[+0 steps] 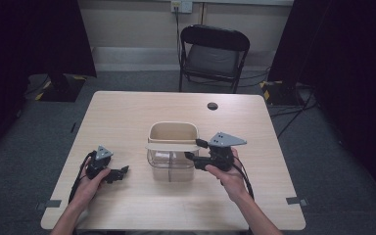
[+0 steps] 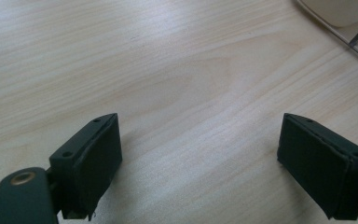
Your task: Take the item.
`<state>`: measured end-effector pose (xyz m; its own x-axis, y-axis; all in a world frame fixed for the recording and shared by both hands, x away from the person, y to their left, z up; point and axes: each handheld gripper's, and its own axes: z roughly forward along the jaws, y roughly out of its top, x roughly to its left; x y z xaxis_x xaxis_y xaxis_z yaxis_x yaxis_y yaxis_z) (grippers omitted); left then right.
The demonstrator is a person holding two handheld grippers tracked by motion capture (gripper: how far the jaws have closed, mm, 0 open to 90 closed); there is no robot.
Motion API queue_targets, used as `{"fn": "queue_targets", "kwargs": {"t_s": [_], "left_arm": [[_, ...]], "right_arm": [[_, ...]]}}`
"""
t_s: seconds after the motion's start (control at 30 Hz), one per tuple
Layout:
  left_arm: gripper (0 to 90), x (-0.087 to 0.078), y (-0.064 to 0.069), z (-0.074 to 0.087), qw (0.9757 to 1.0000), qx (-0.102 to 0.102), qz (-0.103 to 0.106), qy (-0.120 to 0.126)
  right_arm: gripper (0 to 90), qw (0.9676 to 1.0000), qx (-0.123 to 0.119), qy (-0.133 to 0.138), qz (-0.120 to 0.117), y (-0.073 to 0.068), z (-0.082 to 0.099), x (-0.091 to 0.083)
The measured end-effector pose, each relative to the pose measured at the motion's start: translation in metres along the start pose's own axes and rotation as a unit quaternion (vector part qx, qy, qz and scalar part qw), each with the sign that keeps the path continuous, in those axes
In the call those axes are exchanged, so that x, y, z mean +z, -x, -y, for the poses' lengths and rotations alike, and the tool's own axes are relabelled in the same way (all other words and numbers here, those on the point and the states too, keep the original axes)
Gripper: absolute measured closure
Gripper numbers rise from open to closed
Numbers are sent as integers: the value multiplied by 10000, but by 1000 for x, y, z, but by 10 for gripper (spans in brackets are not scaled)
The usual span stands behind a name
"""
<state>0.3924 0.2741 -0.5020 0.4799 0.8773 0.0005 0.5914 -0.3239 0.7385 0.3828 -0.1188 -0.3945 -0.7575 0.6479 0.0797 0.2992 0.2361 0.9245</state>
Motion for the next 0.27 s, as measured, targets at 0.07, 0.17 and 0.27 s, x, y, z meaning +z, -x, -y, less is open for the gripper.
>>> {"fn": "queue_targets", "kwargs": {"t_s": [0.07, 0.17, 0.27], "left_arm": [[130, 0, 0, 0, 10000, 16, -7, -4], [130, 0, 0, 0, 10000, -2, 1, -1], [130, 0, 0, 0, 10000, 0, 0, -1]], "right_arm": [[386, 10000, -2, 3, 6, 0, 0, 0], [386, 10000, -3, 4, 8, 0, 0, 0], [386, 10000, 0, 4, 5, 0, 0, 0]]}}
